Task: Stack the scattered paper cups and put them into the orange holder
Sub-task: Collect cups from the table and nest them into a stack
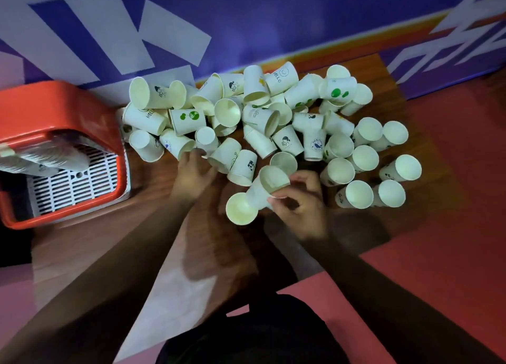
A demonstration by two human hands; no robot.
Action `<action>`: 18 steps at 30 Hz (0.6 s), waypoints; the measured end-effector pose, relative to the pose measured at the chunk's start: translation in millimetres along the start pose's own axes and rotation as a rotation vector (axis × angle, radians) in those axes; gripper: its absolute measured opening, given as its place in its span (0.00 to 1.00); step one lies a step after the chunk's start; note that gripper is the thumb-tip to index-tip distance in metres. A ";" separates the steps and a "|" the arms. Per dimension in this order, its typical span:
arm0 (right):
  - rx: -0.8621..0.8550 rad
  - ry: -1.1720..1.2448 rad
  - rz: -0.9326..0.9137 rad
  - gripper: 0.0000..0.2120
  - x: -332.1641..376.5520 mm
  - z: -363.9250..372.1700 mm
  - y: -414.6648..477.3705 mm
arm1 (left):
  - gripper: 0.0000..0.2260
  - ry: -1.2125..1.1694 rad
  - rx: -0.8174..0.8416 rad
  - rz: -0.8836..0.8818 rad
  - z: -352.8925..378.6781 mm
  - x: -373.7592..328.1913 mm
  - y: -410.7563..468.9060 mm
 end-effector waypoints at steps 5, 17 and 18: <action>0.266 0.121 -0.059 0.02 14.1 39.2 -21.5 | 0.28 0.032 0.070 -0.104 25.6 -2.1 25.7; 0.431 -0.189 -0.264 0.30 0.7 91.1 -46.0 | 0.25 0.099 0.071 -0.131 45.3 -6.7 38.8; 0.406 -0.175 -0.262 0.33 0.2 89.5 -45.8 | 0.25 0.109 0.078 -0.131 46.5 -5.7 37.8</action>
Point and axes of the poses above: each hand's wrist, its own y-axis towards the middle knuckle, its own z-axis out of the palm, x = y × z, the point moved 9 cm from there along y, towards the middle knuckle, and after that the axes turned 9 degrees about -x, right-handed, at the moved point
